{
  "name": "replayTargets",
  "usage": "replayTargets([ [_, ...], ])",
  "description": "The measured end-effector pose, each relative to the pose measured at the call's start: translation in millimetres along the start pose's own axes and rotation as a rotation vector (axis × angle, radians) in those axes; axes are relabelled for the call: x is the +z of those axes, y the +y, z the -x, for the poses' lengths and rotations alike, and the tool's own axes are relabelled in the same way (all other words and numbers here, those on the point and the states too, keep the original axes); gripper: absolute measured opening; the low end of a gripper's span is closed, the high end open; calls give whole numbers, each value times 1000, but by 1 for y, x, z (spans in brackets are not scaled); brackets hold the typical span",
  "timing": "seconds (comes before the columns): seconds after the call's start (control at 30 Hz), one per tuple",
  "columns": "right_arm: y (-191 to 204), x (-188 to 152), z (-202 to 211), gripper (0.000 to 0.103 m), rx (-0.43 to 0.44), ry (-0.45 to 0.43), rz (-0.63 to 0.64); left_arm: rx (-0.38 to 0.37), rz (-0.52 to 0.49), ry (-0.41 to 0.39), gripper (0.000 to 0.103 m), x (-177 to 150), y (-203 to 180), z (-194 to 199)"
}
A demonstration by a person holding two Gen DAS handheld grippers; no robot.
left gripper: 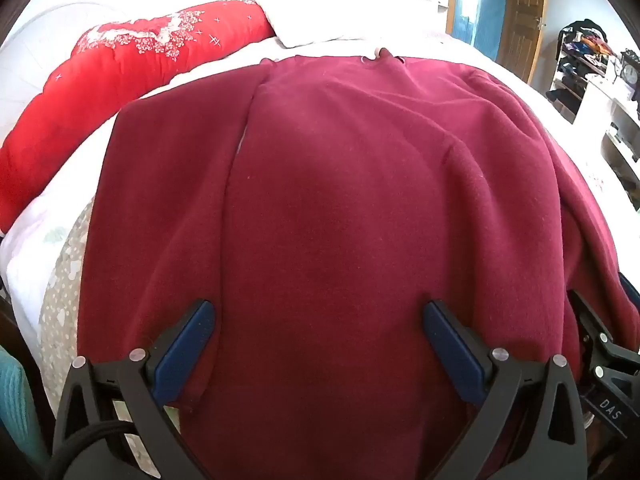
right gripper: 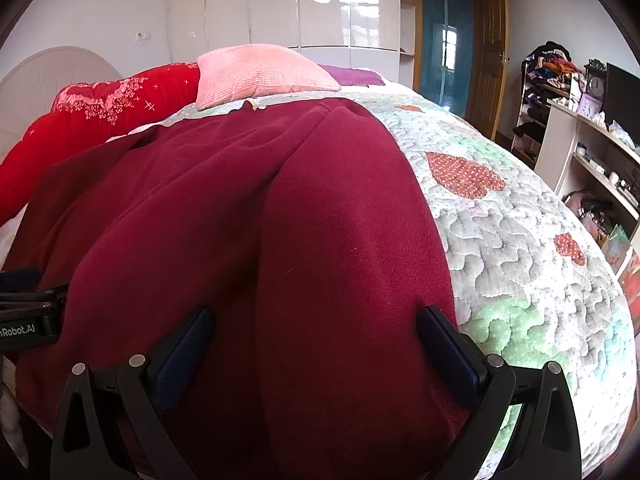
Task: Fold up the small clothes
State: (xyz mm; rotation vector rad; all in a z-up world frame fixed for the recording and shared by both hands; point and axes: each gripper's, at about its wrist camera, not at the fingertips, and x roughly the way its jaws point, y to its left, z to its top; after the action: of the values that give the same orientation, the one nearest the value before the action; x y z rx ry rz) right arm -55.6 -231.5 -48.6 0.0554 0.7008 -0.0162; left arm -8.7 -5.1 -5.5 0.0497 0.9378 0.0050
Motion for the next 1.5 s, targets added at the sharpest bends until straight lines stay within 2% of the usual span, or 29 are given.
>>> replayTargets([
  [0.07,0,5,-2,103,22,24,0,6,-24,4,103,1,-2,1],
  [0.13,-14,19,19,100,115,45,-42,11,-38,6,95,3,-1,7],
  [0.2,-39,32,47,100,134,-25,-113,16,-36,-17,65,3,3,19],
  [0.23,-53,37,60,101,117,-59,-143,21,-32,-40,62,5,6,30],
  [0.3,-84,42,75,101,83,-75,-207,13,-15,-103,62,8,12,51],
  [0.37,-109,33,80,101,70,-59,-277,13,10,-179,63,11,22,76],
  [0.43,-130,19,78,97,96,-47,-358,14,42,-250,73,15,32,100],
  [0.5,-138,6,71,88,140,19,-406,25,71,-327,86,18,41,122],
  [0.57,-132,-6,66,84,184,94,-415,34,87,-410,90,22,47,147],
  [0.63,-123,-16,59,83,215,114,-401,42,89,-476,96,24,50,167],
  [0.73,-99,-17,47,80,259,160,-380,50,78,-531,98,23,48,187],
  [0.77,-85,-14,43,72,242,155,-335,45,76,-536,98,24,48,189],
  [0.8,-78,-11,42,31,245,156,-299,40,73,-537,98,23,48,191],
  [0.83,-76,-6,40,13,271,168,-282,38,68,-536,98,23,46,191],
  [0.9,-90,5,46,11,267,149,-309,47,49,-532,98,23,44,189],
  [0.93,-102,13,53,9,231,128,-308,53,41,-530,98,21,43,189],
  [1.03,-153,50,70,9,-16,50,-276,58,46,-520,98,18,43,187],
  [1.17,-220,91,63,8,-335,70,-232,44,68,-494,98,17,49,181],
  [1.23,-239,102,51,8,-415,94,-220,41,76,-480,98,17,53,177],
  [1.37,-238,103,34,10,-358,145,-239,11,92,-429,98,19,59,165],
  [1.4,-232,100,32,22,-361,155,-231,-1,102,-413,98,19,62,162],
  [1.43,-226,92,31,44,-373,162,-227,-12,115,-394,98,19,67,158],
  [1.47,-215,84,37,52,-382,161,-228,-19,128,-378,98,18,71,155],
  [1.5,-207,77,42,57,-348,143,-236,-24,140,-365,98,17,76,152],
])
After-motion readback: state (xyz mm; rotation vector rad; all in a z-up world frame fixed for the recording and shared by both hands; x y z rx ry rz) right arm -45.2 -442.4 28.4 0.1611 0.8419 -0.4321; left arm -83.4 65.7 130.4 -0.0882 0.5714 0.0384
